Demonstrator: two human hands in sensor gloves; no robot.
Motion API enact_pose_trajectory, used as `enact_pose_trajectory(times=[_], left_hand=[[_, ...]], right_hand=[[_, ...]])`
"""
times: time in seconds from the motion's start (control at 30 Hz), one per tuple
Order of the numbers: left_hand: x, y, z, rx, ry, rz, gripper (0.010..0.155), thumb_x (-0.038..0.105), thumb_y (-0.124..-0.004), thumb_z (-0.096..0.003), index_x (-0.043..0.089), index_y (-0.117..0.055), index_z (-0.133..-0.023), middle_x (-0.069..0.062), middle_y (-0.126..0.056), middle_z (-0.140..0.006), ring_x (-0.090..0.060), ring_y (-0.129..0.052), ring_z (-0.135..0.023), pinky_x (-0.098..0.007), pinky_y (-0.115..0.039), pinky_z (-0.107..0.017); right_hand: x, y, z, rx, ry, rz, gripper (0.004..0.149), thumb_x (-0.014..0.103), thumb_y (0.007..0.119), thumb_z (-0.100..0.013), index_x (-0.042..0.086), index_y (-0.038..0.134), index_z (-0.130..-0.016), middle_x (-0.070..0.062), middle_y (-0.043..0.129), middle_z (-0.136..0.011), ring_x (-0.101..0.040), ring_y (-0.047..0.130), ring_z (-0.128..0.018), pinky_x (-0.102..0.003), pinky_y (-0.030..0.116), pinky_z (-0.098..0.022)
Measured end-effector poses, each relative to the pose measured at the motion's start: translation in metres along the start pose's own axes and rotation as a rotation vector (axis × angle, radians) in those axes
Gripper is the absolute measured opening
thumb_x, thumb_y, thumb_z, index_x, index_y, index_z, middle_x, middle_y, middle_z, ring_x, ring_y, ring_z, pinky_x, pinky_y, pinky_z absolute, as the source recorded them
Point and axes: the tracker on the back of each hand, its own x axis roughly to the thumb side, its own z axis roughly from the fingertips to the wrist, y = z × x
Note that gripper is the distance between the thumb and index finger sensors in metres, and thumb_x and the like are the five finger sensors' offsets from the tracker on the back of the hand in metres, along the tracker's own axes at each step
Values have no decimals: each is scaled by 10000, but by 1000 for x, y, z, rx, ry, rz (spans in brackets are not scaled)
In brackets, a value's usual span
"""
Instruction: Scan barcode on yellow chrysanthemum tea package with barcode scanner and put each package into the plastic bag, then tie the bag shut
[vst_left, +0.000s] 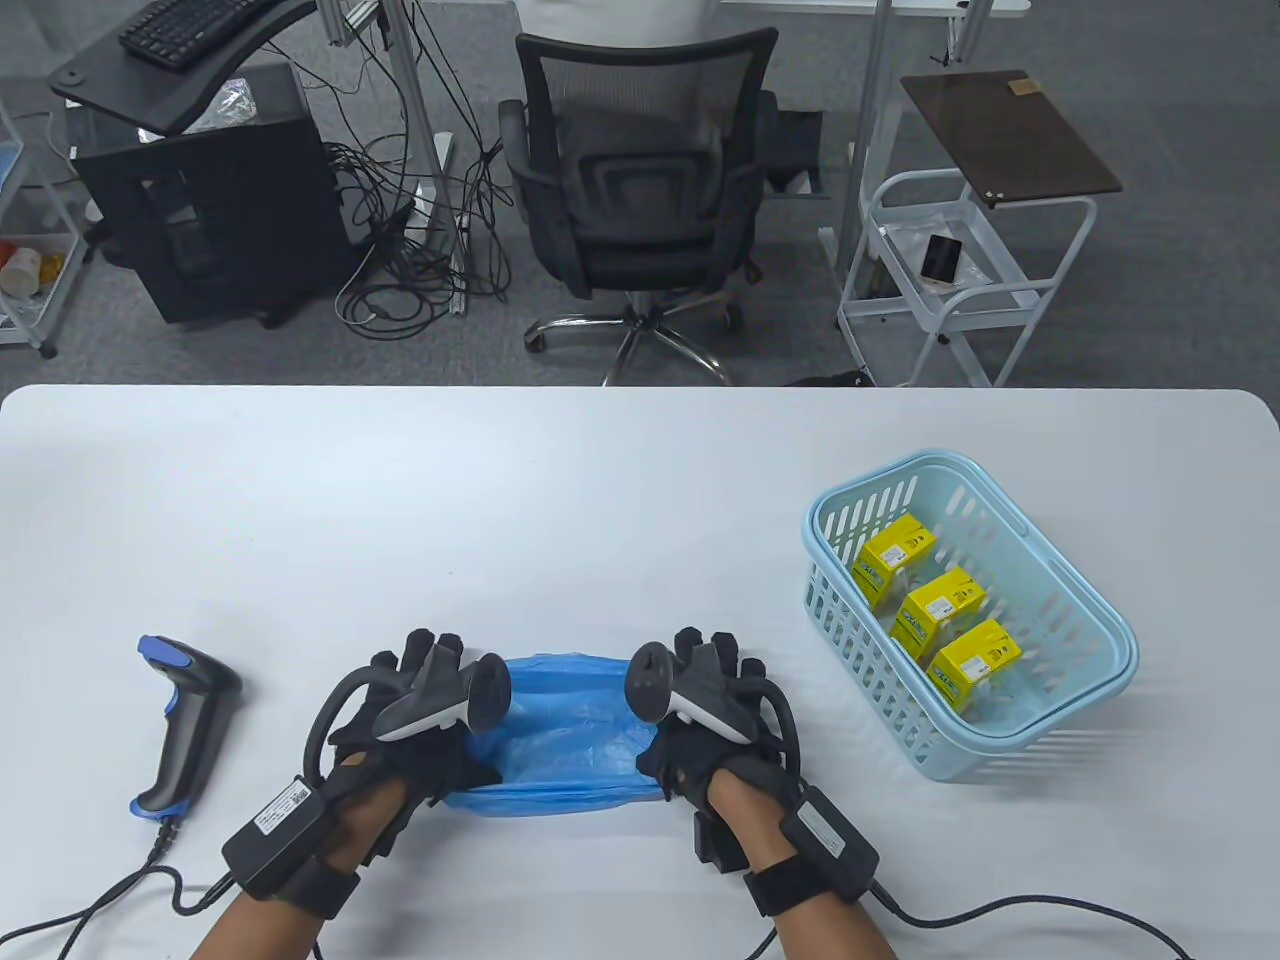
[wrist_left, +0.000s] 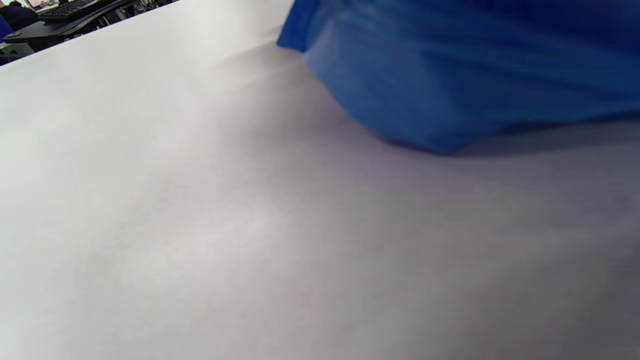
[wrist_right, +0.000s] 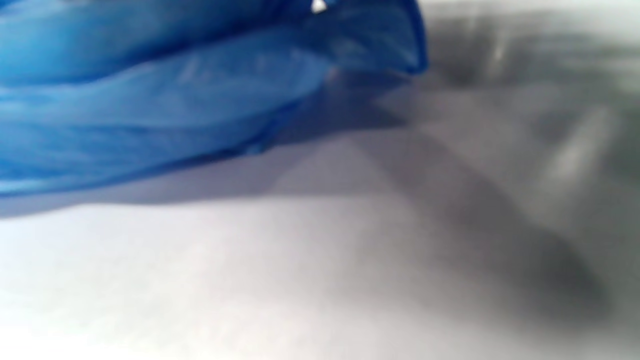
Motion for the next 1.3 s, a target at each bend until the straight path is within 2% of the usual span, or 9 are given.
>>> enact_pose_trajectory(times=[0.13, 0.23, 0.33, 0.5, 0.57, 0.73, 0.9, 1.0, 1.3], left_hand=[[-7, -1, 0, 22, 8, 41, 934, 761, -665, -262, 358, -378, -1054, -102, -137, -1163, -449, -155, -1086, -674, -352, -767], [-8, 2, 1, 84, 10, 140, 835, 710, -663, -305, 327, -530, -1035, -90, -201, -1168, -451, -193, -1088, -673, -362, -764], [-1, 3, 3, 165, 32, 16, 781, 666, -724, -316, 326, -598, -1008, -86, -256, -1168, -446, -241, -1092, -662, -394, -766], [-3, 3, 4, 254, 26, -40, 896, 710, -737, -256, 456, -375, -1035, -48, 0, -1136, -428, 37, -1042, -647, -262, -786], [-3, 2, 2, 220, 12, -22, 871, 689, -734, -272, 521, -326, -1022, -33, 4, -1135, -425, 19, -1042, -642, -265, -788], [-6, -1, 2, 179, -5, 53, 740, 639, -746, -313, 518, -497, -999, -33, -120, -1162, -425, -43, -1057, -643, -306, -782], [-14, -4, -2, 50, -35, 178, 825, 655, -738, -319, 438, -414, -1046, -99, -102, -1153, -445, -19, -1040, -662, -287, -769], [-14, -2, -4, 60, -42, 269, 819, 667, -706, -322, 366, -476, -1048, -81, -96, -1151, -443, 2, -1034, -671, -256, -764], [-6, -3, -7, 15, 14, 185, 1003, 699, -759, -274, 343, -267, -1073, -140, -73, -1134, -482, -7, -1015, -682, -273, -748]], right_hand=[[-8, -1, -4, 55, -10, -108, 799, 557, 790, -366, 311, 402, -1020, -233, 59, -1077, -573, 99, -952, -747, 234, -665], [-10, -2, -7, -20, 39, -198, 755, 550, 814, -354, 311, 491, -993, -236, 93, -1080, -569, 128, -956, -741, 244, -668], [-10, -2, -6, -103, 63, -80, 775, 522, 861, -327, 378, 470, -980, -222, 146, -1089, -561, 188, -967, -724, 303, -680], [-12, -4, -10, -61, 71, -115, 846, 502, 910, -309, 407, 419, -990, -220, 60, -1078, -573, 126, -959, -736, 268, -678], [-11, -5, -11, -38, 67, -85, 859, 501, 911, -311, 434, 386, -987, -213, 31, -1071, -571, 114, -958, -736, 262, -677], [-10, -6, -12, -21, 58, -69, 807, 495, 903, -321, 452, 431, -974, -197, 53, -1082, -560, 119, -965, -735, 256, -677], [-16, -5, -13, 32, 78, -81, 863, 533, 898, -311, 423, 379, -993, -222, 33, -1072, -571, 102, -957, -744, 236, -670], [-15, -6, -13, 34, 82, -63, 894, 541, 898, -306, 393, 360, -1003, -245, 25, -1063, -576, 102, -955, -746, 242, -669], [-10, -7, -8, 0, 72, -31, 931, 536, 907, -301, 374, 324, -1009, -250, 25, -1061, -581, 114, -959, -750, 256, -674]])
